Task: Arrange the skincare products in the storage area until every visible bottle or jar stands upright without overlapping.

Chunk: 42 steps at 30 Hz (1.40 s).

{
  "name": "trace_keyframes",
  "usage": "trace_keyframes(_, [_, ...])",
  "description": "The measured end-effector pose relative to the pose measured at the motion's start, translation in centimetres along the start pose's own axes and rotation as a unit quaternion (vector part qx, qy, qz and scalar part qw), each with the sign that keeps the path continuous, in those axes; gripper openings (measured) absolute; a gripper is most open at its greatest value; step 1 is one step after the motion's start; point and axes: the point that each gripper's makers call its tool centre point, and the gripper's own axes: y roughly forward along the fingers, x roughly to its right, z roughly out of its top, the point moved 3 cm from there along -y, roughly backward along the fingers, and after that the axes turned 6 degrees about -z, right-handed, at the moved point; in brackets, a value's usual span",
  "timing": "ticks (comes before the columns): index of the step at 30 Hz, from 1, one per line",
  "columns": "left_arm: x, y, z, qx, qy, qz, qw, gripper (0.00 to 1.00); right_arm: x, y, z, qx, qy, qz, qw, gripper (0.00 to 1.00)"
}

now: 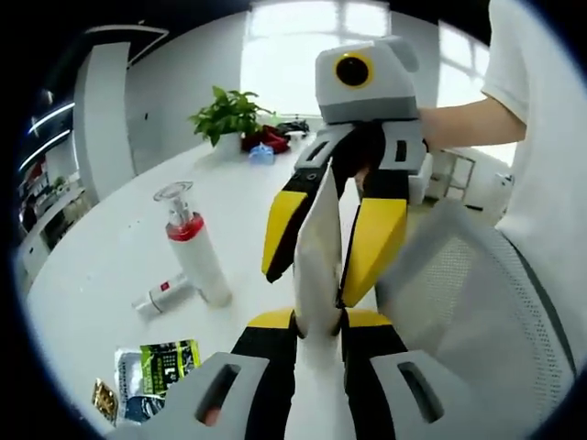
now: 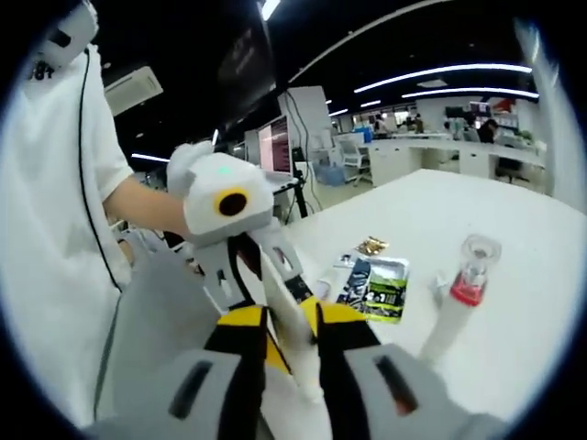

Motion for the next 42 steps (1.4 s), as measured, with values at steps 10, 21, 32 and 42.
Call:
trace_keyframes(10, [-0.9,0.8,-0.6,-0.012,0.006,0.001,0.9999,0.15,1.0,0.2,-0.8,0.005,0.025,-0.030,0.9992,0.35])
trace_keyframes(21, [-3.0,1.3,-0.1,0.005,0.013,0.007,0.9999,0.15,3.0,-0.4,-1.8,0.008,0.048,-0.078,0.9958,0.54])
trace_keyframes(32, [-6.0,1.2,0.4,0.010,0.017,0.014,0.9997,0.15,5.0,-1.5,-2.7,0.004,0.062,-0.126,0.9900,0.69])
trace_keyframes(42, [-9.5,1.2,1.1,0.016,0.014,0.024,0.9995,0.15,5.9,-2.4,-3.7,0.000,0.077,-0.154,0.9850,0.77])
